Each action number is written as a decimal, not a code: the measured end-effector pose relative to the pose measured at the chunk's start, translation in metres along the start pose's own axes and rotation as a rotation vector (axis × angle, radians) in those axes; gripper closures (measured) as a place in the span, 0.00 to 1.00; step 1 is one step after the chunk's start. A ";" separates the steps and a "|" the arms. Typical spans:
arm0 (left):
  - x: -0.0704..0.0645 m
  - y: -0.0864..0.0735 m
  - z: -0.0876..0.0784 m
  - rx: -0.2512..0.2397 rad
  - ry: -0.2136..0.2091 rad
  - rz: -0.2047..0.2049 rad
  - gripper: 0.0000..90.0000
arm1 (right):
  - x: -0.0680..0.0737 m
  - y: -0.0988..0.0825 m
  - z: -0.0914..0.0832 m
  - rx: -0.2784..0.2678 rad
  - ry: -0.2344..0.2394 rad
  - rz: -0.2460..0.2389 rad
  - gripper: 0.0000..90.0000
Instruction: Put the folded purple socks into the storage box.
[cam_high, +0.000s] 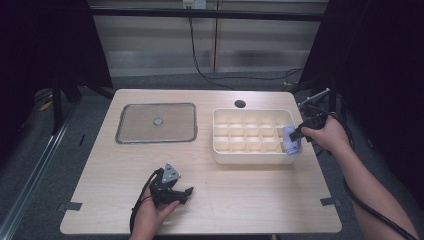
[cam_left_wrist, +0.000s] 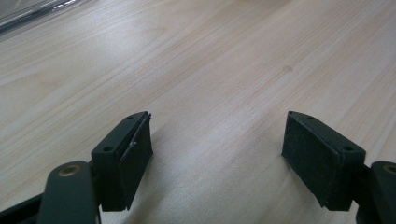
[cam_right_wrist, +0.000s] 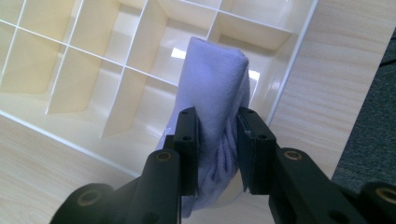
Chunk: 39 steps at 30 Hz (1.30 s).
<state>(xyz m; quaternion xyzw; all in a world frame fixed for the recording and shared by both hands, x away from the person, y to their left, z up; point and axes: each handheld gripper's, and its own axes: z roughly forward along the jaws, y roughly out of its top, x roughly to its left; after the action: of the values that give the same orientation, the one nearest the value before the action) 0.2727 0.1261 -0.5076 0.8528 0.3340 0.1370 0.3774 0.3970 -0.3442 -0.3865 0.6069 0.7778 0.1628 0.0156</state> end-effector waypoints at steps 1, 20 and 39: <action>0.000 0.000 0.000 0.000 0.000 0.001 0.26 | 0.000 0.000 0.001 0.005 -0.001 0.001 0.79; 0.001 0.000 -0.001 0.007 0.000 0.011 0.26 | 0.000 -0.005 0.013 0.037 -0.019 -0.021 0.79; 0.001 0.000 -0.001 0.007 0.000 0.011 0.26 | 0.007 -0.005 0.020 0.097 -0.049 -0.049 0.79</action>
<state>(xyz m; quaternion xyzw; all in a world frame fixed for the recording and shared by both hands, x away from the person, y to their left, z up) 0.2730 0.1268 -0.5071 0.8560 0.3297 0.1381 0.3735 0.3954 -0.3344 -0.4054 0.5916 0.7987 0.1098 0.0092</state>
